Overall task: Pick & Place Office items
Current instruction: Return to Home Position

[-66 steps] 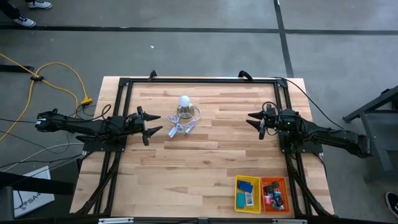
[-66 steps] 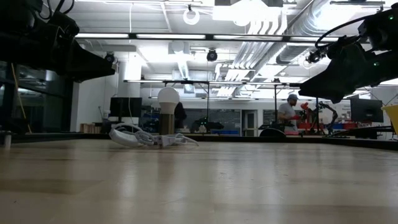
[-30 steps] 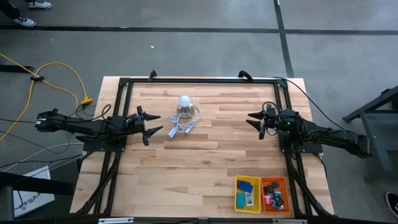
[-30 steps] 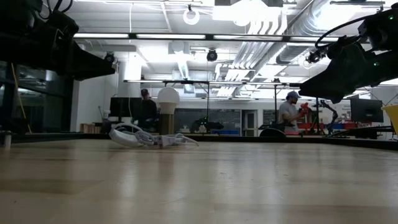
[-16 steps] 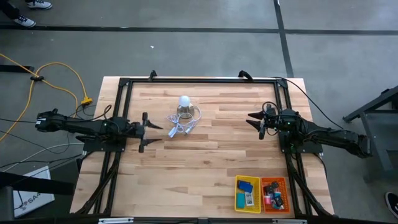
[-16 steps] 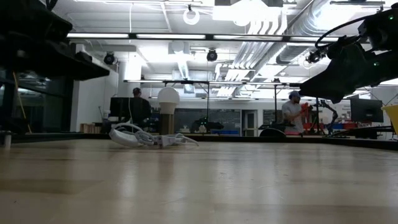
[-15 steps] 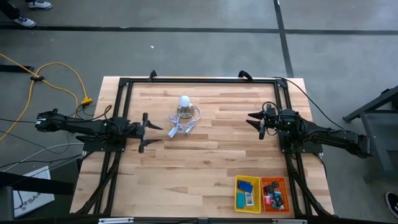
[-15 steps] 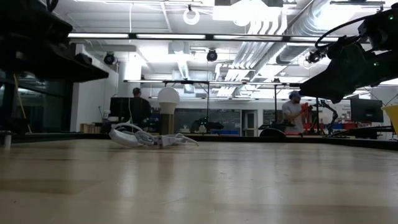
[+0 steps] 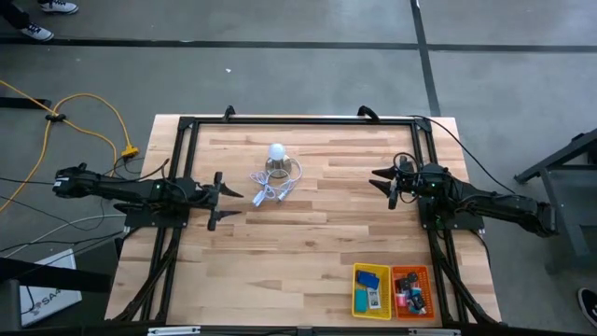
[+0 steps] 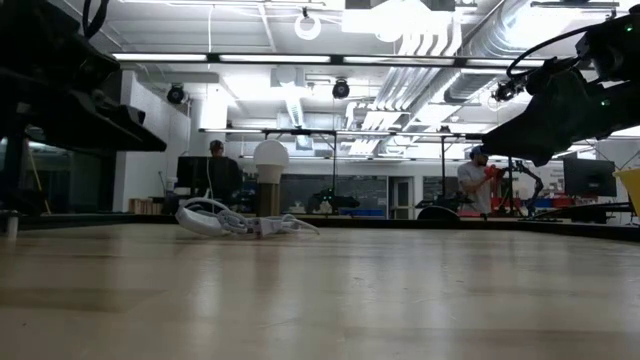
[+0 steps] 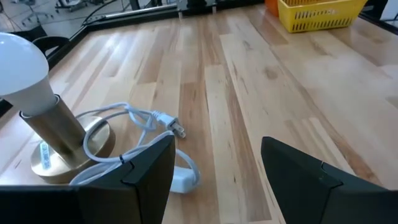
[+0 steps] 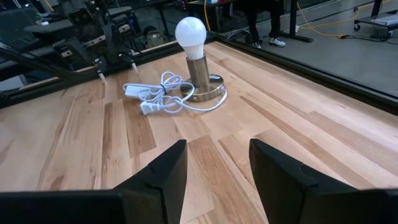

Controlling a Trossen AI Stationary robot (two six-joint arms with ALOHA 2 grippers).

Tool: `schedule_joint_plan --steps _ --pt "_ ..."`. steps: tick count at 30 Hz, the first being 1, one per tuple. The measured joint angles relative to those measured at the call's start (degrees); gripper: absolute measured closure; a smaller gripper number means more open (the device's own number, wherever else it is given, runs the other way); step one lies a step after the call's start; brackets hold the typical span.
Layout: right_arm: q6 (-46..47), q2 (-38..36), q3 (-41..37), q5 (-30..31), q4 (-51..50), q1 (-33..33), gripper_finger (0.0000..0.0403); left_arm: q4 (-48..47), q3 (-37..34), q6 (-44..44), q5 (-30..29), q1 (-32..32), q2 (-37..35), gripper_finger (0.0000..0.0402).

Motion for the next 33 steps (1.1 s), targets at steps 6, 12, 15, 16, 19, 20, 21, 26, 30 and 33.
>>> schedule_joint_plan --steps 6,12,15,16,19,20,21,26,30,33 --pt "0.00 0.00 0.00 -0.01 0.06 0.00 0.0243 -0.02 0.00 -0.53 0.00 0.00 0.01 0.0171" --pt "0.00 0.00 0.00 -0.02 0.10 -0.01 0.0243 -0.02 0.00 -0.60 0.01 0.00 0.00 0.0171" --pt "0.00 0.00 0.01 -0.02 0.12 0.01 0.0243 -0.02 0.00 -0.70 0.01 0.00 0.00 0.0171" --pt "0.00 0.00 0.02 -0.02 0.12 -0.01 0.0243 -0.02 0.00 -0.72 0.02 0.00 0.00 0.0171" --pt "0.00 0.00 0.00 -0.02 0.14 -0.01 0.0243 -0.02 0.00 -0.73 0.02 0.00 0.00 0.0171" --pt "0.00 0.00 0.02 -0.02 0.15 -0.01 0.0243 -0.02 0.00 -0.74 0.02 0.00 0.00 0.0171" --pt "0.00 0.00 0.01 -0.02 0.17 0.00 0.0243 -0.02 0.00 -0.72 0.01 0.00 0.00 0.0171" --pt "0.00 0.00 0.01 -0.02 0.17 -0.01 0.0243 -0.02 0.00 -0.72 -0.04 0.00 0.00 0.0171" --pt "0.00 0.00 0.00 -0.02 0.19 0.00 0.0243 -0.02 0.00 -0.72 -0.07 0.00 0.00 0.0171" --pt "0.00 0.00 0.00 -0.02 0.19 -0.01 0.0243 -0.02 0.00 -0.72 -0.11 0.00 0.00 0.0171"
